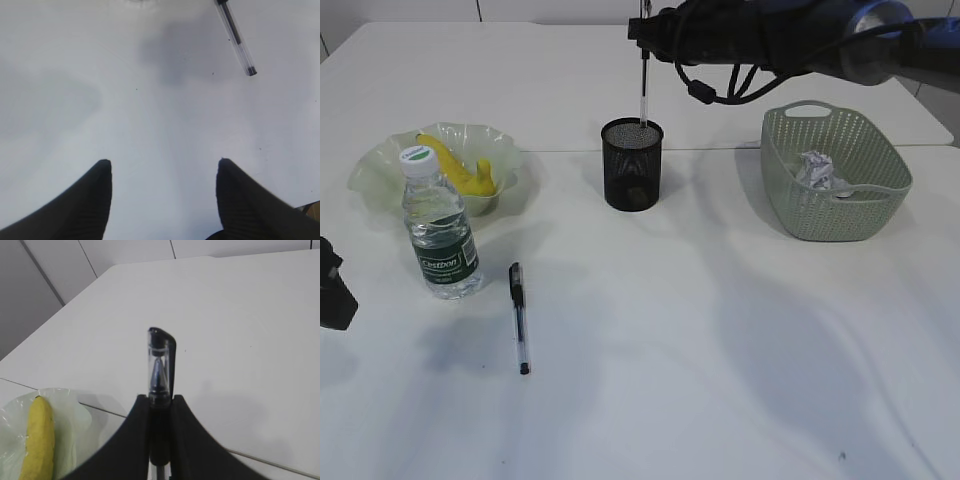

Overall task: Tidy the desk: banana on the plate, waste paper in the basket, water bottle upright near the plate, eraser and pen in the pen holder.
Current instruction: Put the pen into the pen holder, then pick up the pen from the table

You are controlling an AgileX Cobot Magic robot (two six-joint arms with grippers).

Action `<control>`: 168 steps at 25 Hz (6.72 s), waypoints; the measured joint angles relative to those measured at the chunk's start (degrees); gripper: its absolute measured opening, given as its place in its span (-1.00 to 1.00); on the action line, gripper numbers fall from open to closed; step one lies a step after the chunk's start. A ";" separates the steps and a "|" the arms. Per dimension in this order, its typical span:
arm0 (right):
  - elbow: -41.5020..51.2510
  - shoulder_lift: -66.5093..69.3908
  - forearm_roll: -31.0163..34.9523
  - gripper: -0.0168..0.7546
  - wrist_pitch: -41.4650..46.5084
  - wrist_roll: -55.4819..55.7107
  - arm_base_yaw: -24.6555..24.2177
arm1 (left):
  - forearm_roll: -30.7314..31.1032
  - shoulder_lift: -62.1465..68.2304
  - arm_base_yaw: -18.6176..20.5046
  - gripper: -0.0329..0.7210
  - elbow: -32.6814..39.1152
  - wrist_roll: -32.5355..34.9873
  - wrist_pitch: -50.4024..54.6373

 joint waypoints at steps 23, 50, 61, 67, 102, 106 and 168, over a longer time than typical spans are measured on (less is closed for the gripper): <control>-0.49 6.31 26.14 -0.81 -1.17 -27.96 0.00 | 0.00 0.00 0.00 0.31 0.00 0.00 -0.67; -0.49 6.31 25.89 -0.49 -0.13 -27.74 0.00 | 0.00 0.00 0.00 0.31 0.00 0.00 -0.67; -0.49 3.50 0.18 -0.48 7.45 -1.81 0.00 | 0.00 0.00 0.00 0.31 0.00 0.00 -0.67; -0.49 -0.80 -24.35 -0.48 16.69 19.32 0.00 | 0.00 0.00 0.00 0.31 0.00 0.00 -0.67; -0.82 -11.84 -69.86 -0.44 49.53 63.98 22.08 | -2.83 0.00 0.00 0.31 0.00 0.00 -1.50; -0.82 -9.27 -65.36 -0.26 50.15 65.64 23.00 | -2.55 0.00 0.00 0.31 0.00 -1.01 -2.55; -20.28 16.79 -62.69 -0.10 52.89 84.01 26.84 | 0.41 0.00 8.73 0.31 0.00 -4.56 -2.72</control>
